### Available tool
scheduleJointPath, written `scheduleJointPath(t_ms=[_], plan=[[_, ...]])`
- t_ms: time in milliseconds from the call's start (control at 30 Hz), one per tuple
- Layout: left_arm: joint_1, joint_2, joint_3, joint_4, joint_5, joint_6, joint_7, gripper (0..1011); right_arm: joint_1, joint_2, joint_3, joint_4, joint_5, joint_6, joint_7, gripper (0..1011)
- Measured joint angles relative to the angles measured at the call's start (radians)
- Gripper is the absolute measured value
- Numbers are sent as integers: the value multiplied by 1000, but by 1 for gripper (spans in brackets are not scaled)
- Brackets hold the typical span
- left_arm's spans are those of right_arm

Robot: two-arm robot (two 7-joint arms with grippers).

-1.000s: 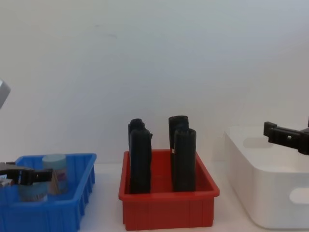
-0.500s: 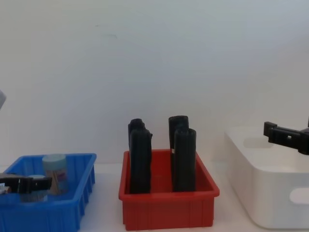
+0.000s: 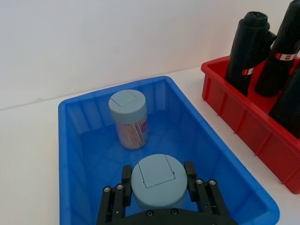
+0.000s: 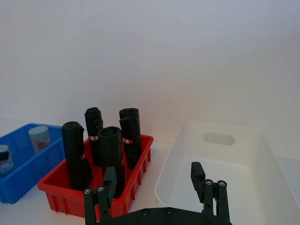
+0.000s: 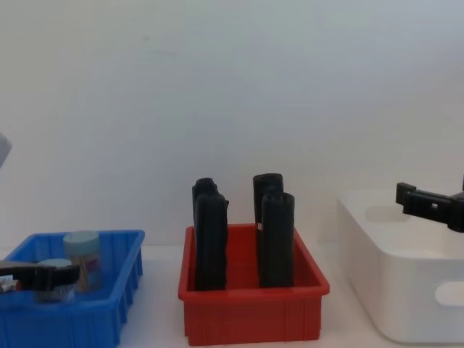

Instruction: Pick the cotton swabs from the blue box and place them into the white box.

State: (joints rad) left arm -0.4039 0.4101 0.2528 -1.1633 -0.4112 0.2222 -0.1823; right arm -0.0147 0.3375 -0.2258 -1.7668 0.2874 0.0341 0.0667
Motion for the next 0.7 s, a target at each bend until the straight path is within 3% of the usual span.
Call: scheduleJointPath(t_ms=[433,700], plan=[[25,21,-12,-124,14,16,-3,671,0,0,0,0,0,0,0,1002],[28,40,-20,-220,37,61,-44,671,0,0,0,0,0,0,0,1002]])
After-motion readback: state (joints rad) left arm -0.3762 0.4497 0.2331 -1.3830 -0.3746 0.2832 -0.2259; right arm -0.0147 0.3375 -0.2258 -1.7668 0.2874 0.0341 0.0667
